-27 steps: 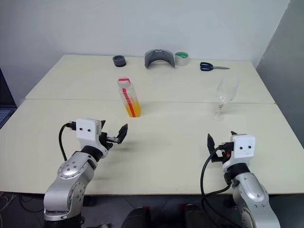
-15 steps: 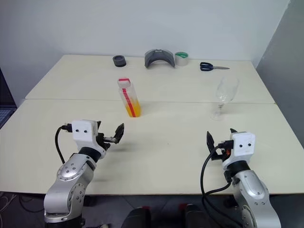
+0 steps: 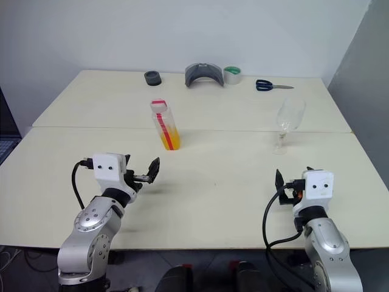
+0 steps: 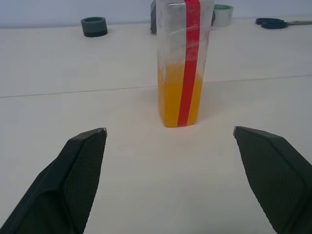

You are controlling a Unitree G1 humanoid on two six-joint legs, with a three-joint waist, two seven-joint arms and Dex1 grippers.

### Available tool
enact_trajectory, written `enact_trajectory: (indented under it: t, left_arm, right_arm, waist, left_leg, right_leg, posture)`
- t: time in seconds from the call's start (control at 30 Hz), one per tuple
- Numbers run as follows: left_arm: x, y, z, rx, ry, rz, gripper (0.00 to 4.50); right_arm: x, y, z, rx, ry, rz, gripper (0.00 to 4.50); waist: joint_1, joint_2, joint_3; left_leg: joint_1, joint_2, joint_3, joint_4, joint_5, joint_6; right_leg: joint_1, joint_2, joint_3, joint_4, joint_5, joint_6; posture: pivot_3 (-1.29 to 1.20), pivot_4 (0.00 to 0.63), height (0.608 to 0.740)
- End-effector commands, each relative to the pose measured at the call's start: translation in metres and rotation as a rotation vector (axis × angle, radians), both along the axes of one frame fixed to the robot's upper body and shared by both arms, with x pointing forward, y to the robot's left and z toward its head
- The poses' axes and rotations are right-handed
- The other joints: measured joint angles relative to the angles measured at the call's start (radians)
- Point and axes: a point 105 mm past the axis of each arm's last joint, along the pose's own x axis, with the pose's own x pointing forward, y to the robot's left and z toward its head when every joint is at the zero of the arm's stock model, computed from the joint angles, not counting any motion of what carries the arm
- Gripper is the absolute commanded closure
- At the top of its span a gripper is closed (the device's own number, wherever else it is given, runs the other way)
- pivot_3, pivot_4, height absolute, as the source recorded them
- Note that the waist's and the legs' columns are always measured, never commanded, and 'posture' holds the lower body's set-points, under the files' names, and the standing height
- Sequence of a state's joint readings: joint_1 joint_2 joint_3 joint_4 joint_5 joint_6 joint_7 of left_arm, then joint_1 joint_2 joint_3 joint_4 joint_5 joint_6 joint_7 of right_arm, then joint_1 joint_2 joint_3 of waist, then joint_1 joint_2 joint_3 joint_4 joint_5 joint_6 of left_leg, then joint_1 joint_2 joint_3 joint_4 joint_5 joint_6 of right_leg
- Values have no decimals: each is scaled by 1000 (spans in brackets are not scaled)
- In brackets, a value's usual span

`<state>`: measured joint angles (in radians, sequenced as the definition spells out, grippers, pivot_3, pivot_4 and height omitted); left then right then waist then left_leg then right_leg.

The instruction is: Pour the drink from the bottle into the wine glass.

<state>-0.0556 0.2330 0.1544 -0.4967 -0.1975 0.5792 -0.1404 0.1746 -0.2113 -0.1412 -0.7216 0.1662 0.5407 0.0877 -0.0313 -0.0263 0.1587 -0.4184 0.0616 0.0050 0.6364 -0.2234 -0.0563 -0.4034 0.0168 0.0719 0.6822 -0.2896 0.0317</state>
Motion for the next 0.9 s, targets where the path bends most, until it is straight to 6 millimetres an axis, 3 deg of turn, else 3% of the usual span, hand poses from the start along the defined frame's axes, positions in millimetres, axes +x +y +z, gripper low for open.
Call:
enact_trajectory:
  t: [0.03,0.17,0.27,0.5,0.7,0.9]
  left_arm:
    - [3,-6,11,14,-50,-11,11]
    - [10,-11,8,61,-47,-24,11]
    - [22,-18,9,68,-55,-31,11]
    - [43,-30,18,65,-98,-44,11]
    - [54,-32,22,55,-114,-23,11]
    - [60,-37,21,32,-112,-10,11]
  right_arm:
    - [-1,3,17,-9,-70,15,0]
    - [6,21,26,53,-88,174,0]
    - [8,47,42,89,-103,440,0]
    - [2,73,77,86,-92,841,0]
    - [6,84,93,76,-110,915,0]
    - [10,89,95,75,-124,917,0]
  waist:
    - [0,0,0]
    - [-1,0,0]
    - [-1,0,0]
    - [2,0,0]
    - [1,0,0]
    - [2,0,0]
  left_leg:
    - [0,0,0,0,0,0]
    - [0,0,0,0,0,0]
    - [0,0,0,0,0,0]
    - [0,-1,-1,1,0,0]
    - [0,-1,-1,1,0,0]
    - [-1,-1,-1,1,0,0]
  right_leg:
    - [0,0,0,0,0,0]
    - [0,0,0,0,0,0]
    - [0,0,0,0,0,0]
    - [1,0,0,-1,3,-4]
    - [1,0,-1,0,3,-4]
    - [1,0,-1,-1,3,-4]
  posture:
    - [0,150,740]
    - [0,150,740]
    - [0,150,740]
    - [0,150,740]
    - [0,150,740]
    - [0,150,740]
